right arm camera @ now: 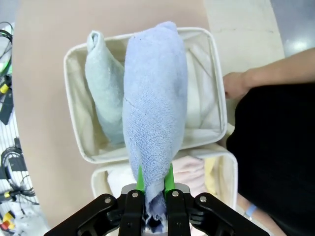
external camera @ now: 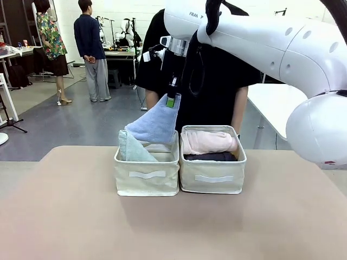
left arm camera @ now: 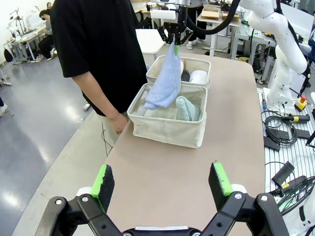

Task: Sort the towels based on their folding style.
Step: Pick up another triangle-folded towel from the table and place it in the left Fabric basket.

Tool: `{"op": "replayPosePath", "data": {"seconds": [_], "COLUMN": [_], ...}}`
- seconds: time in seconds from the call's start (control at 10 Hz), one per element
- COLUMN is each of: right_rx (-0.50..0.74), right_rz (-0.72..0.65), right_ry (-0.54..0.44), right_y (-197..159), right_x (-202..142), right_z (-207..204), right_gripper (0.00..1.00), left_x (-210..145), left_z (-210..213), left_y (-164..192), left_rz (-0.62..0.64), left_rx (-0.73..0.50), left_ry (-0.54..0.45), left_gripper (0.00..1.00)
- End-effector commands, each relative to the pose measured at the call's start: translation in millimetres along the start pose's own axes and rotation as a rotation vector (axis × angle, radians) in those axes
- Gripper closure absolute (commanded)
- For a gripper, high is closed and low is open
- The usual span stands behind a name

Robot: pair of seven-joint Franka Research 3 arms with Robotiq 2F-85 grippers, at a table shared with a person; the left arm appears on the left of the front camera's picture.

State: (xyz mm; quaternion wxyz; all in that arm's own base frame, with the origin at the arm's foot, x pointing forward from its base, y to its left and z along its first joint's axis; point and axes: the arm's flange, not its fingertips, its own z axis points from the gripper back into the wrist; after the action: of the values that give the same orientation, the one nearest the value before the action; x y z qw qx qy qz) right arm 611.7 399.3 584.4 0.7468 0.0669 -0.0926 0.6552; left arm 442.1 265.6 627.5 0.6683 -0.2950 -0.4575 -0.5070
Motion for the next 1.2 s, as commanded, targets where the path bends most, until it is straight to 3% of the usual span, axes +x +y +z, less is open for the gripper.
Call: {"op": "replayPosePath", "data": {"seconds": [0.0,1.1], "right_rx": [0.015,0.110], "right_rz": [-0.007,0.040], "right_ry": [-0.021,0.083], "right_y": [-5,-28], "right_x": [-4,7], "right_z": [-8,-86], "right_gripper": [0.85,0.85], "left_x": [2,2], "left_z": [2,2], "left_y": [-1,-1], "left_rz": [0.014,0.014], "left_rx": [0.000,0.000], "left_ry": [-0.001,-0.001], "left_gripper": [0.00,0.00]}}
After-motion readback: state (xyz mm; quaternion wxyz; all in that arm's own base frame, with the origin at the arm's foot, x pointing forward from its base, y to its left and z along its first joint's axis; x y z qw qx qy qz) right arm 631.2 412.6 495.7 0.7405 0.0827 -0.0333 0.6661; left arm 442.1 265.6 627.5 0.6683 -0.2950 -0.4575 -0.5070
